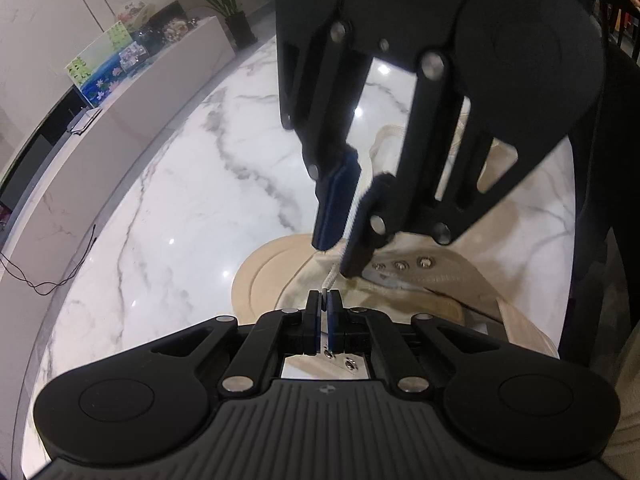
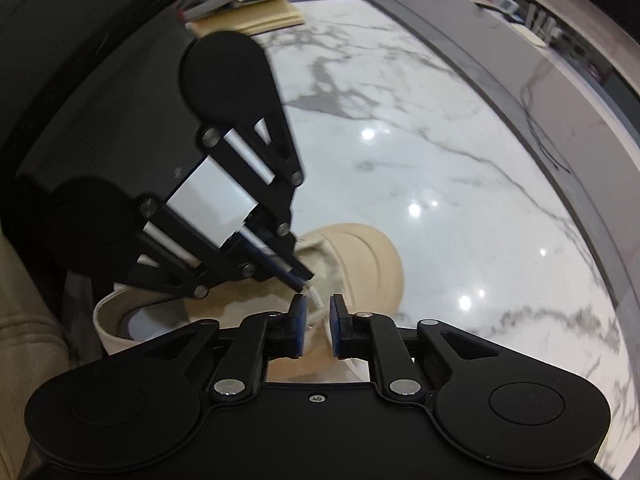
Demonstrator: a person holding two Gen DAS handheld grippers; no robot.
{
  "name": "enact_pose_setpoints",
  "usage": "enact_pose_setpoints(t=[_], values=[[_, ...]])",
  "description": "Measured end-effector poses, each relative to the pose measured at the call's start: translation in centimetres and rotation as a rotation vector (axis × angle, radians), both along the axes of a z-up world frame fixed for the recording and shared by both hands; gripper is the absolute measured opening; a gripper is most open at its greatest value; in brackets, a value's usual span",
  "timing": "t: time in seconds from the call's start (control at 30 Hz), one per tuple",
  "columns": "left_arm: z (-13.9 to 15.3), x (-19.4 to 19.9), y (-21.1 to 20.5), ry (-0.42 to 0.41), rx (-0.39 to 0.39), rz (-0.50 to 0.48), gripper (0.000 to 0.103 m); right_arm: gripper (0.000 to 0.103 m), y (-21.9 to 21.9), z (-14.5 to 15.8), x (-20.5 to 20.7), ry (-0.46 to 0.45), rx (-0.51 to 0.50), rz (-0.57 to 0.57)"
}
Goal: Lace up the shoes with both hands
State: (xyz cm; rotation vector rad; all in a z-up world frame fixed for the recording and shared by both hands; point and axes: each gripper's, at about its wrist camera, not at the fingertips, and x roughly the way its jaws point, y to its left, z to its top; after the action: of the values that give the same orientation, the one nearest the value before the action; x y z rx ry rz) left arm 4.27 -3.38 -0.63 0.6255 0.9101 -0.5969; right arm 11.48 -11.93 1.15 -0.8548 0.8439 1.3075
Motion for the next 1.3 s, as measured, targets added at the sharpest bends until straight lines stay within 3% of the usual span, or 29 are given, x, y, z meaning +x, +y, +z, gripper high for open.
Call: enact_pose_setpoints(t=[0.27, 0.4, 0.9, 1.3], values=[[0.7, -0.3, 0.6, 0.003, 0.007, 0.004, 0.002, 0.012, 1.4, -0.8, -0.9, -0.028, -0.025, 0.097], [1.0, -0.5, 1.0, 0.004, 0.006, 0.001, 0.002, 0.004, 1.9, -0.7, -0.7, -0.019, -0.024, 0.105], [1.8, -0.7, 2.2, -0.009, 0.004, 0.051, 0.006, 0.000, 4.8, -2.2, 1.4, 0.052, -0.117, -0.027], [2.4, -0.4, 3.1, -0.032, -0.020, 0.077, 0.006, 0.000, 6.1, -2.8, 1.3, 0.064, -0.191, -0.010]])
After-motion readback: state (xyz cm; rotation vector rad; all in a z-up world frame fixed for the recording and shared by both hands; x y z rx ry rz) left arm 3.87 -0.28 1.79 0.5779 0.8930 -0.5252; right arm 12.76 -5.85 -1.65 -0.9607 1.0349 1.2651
